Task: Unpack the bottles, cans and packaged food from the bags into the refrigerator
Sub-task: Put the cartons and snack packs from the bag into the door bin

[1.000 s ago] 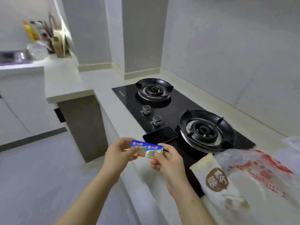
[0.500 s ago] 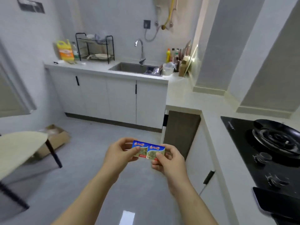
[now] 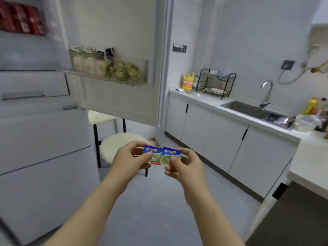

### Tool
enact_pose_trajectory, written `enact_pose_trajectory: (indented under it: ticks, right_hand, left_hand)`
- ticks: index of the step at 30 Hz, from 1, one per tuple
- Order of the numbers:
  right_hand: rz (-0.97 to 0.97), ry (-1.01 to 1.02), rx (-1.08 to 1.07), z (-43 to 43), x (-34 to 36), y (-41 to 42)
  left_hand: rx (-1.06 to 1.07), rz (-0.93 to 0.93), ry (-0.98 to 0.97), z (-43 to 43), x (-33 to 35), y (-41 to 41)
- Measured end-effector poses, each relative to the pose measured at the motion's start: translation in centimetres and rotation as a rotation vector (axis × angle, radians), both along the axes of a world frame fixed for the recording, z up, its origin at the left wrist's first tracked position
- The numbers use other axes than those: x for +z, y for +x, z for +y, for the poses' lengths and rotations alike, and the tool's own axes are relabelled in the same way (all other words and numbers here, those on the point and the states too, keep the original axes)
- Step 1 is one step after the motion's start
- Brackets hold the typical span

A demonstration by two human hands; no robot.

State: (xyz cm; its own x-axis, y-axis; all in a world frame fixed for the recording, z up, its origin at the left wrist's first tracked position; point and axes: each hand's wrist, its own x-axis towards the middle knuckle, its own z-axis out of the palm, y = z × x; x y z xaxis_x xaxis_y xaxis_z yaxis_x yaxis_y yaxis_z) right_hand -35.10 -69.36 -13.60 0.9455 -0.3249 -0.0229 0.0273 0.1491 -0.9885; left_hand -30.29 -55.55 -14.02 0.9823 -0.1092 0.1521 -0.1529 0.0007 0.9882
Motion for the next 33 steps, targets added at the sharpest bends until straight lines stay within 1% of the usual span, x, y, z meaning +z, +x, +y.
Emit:
enact_pose_trajectory:
  ticks: [3, 7, 14, 18, 26, 30, 33]
  right_hand:
    - [-0.035, -0.039, 0.089, 3.8, 1.4, 2.4]
    - [-0.083, -0.088, 0.142, 8.9, 2.7, 6.3]
    - [-0.179, -0.142, 0.141, 18.1, 6.0, 14.6]
    - [-0.235, -0.174, 0.121, 22.3, 8.5, 19.2]
    - [-0.394, -0.257, 0.072, 25.5, 13.5, 26.9]
    - [-0.481, -0.319, 0.027, 25.3, 16.1, 30.5]
    - [-0.524, -0.380, -0.022, 24.4, 18.2, 32.9]
  left_hand:
    - [0.066, -0.041, -0.034, 4.4, 1.4, 1.2]
    - [0.124, -0.084, -0.047, 9.8, 2.7, 4.1]
    - [0.165, -0.175, -0.073, 19.1, 5.8, 12.3]
    - [0.167, -0.223, -0.073, 23.0, 8.4, 17.0]
    - [0.136, -0.346, -0.045, 26.3, 13.8, 24.6]
    - [0.119, -0.428, -0.052, 26.1, 16.7, 27.7]
    - [0.133, -0.469, -0.007, 25.7, 18.7, 30.3]
